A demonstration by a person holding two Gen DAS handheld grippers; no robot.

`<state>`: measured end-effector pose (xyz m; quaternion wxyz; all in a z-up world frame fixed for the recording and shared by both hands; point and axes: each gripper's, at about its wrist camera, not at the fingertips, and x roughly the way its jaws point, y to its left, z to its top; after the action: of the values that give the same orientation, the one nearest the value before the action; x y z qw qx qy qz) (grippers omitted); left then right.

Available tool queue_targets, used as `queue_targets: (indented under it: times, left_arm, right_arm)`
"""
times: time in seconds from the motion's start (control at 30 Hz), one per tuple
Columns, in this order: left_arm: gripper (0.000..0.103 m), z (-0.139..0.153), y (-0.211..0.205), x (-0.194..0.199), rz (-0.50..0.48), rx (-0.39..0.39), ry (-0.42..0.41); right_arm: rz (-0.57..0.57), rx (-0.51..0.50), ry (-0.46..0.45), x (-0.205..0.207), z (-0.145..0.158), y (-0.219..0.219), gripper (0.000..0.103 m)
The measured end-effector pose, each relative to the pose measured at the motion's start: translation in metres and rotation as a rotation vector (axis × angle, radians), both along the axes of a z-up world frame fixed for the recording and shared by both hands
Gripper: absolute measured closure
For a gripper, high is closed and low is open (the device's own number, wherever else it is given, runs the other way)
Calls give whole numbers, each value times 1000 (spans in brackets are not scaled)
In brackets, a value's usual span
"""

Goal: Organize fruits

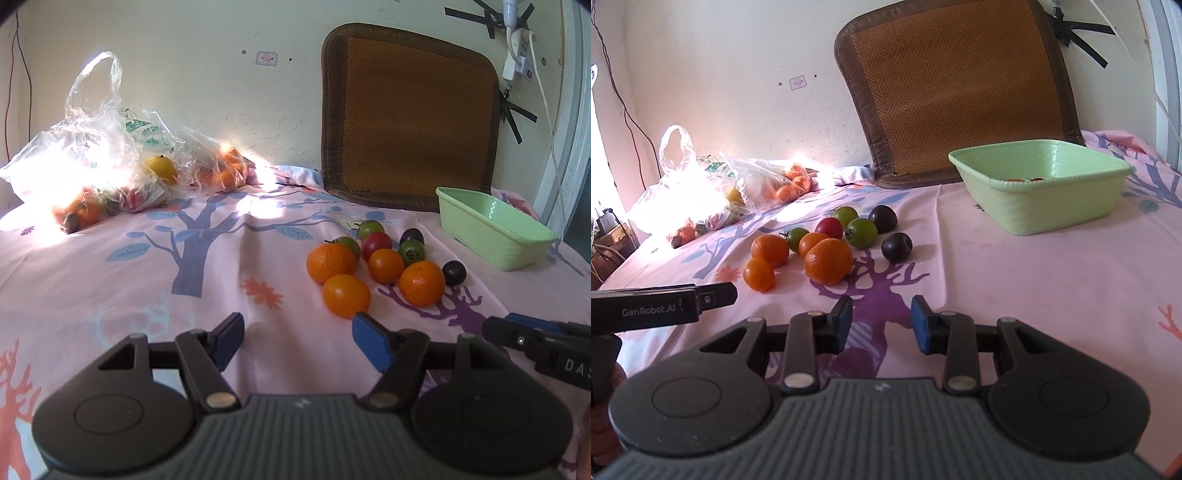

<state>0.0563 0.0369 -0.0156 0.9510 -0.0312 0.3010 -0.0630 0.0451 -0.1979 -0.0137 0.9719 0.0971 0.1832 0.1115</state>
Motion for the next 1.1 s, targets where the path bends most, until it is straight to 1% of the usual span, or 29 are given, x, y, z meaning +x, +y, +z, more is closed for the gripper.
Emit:
queue_targets:
  times: [0.27, 0.4, 1.1]
  left_arm:
    - [35, 0, -2, -1, -7, 10, -6]
    - [32, 0, -4, -2, -11, 17, -14]
    - [29, 0, -6, -2, -22, 30, -23]
  right_arm:
    - [-3, 7, -8, -2, 0, -1, 64]
    - [-4, 11, -17, -3, 0, -1, 58]
    - [-2, 20, -22, -4, 0, -2, 58]
